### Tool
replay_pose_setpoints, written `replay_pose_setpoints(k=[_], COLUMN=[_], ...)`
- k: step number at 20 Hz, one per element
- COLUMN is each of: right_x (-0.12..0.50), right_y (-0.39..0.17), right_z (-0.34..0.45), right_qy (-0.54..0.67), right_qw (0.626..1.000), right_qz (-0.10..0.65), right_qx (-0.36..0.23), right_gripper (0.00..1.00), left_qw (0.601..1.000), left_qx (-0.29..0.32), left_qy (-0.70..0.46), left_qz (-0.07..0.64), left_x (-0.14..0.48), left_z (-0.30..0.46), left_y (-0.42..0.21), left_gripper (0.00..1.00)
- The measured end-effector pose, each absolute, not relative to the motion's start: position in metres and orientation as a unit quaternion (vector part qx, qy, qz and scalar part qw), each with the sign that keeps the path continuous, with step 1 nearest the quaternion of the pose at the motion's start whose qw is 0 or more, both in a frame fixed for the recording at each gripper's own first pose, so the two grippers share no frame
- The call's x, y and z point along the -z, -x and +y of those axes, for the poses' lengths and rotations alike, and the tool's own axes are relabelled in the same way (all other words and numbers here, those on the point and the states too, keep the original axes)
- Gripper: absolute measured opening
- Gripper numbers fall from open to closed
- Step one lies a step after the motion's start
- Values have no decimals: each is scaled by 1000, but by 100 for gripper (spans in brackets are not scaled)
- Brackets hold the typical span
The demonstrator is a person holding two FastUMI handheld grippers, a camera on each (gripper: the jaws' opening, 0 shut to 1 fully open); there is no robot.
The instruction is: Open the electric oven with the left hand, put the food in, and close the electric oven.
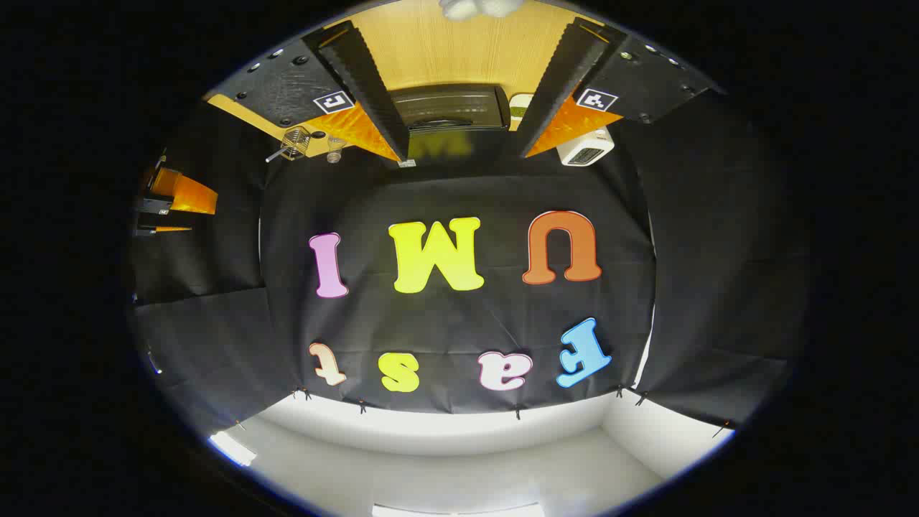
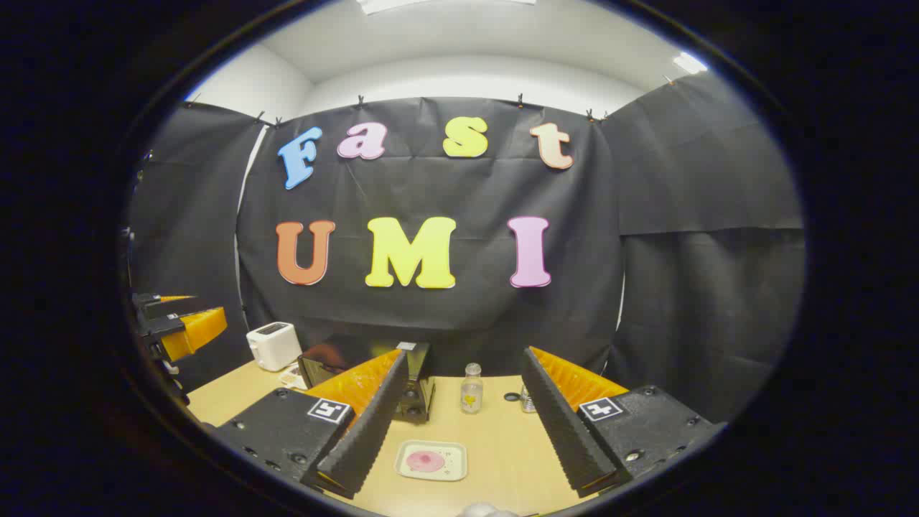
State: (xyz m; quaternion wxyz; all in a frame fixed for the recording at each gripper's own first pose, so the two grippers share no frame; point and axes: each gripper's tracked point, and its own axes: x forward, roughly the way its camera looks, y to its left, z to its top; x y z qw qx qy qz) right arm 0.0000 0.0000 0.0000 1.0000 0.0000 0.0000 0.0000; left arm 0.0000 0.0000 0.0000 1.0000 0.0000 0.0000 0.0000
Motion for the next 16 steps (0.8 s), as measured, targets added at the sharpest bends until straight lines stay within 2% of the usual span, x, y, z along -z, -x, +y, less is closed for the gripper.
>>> replay_pose_setpoints(k=[16], right_x=[2], right_y=[-17], right_z=[-3], right_qy=[12], right_qw=[1000], right_qz=[15], right_qx=[0], right_gripper=[96], left_qw=[1000], left_qx=[-2], left_qy=[5], left_qz=[13], left_x=[20], left_z=[-3], left_y=[-40], left_gripper=[96])
